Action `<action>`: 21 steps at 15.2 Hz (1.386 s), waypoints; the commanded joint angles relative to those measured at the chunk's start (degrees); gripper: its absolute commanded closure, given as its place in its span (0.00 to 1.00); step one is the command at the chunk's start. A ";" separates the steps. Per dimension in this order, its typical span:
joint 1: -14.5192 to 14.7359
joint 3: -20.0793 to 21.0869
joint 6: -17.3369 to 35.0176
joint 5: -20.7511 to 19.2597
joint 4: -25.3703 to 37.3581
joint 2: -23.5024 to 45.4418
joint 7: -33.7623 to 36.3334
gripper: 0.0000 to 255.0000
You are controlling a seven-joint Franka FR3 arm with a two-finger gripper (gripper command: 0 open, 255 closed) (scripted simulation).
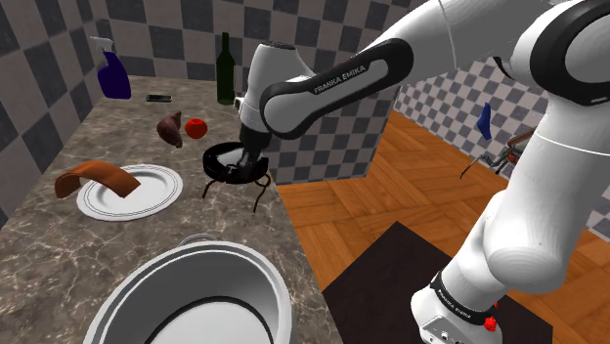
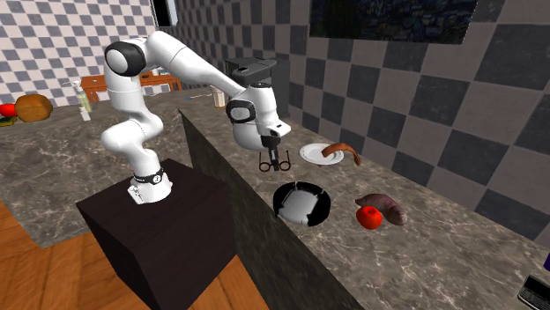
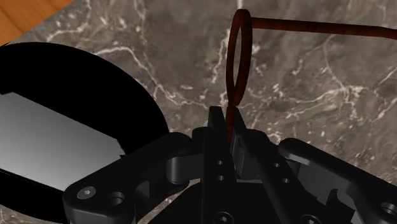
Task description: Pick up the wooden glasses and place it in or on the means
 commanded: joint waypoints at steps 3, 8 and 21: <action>-0.10 0.09 -2.97 0.50 1.53 -1.46 -0.28 1.00; -0.21 0.15 -6.58 1.05 3.47 -3.17 -0.58 1.00; -4.56 -3.55 -14.73 -0.03 25.88 11.58 -8.82 1.00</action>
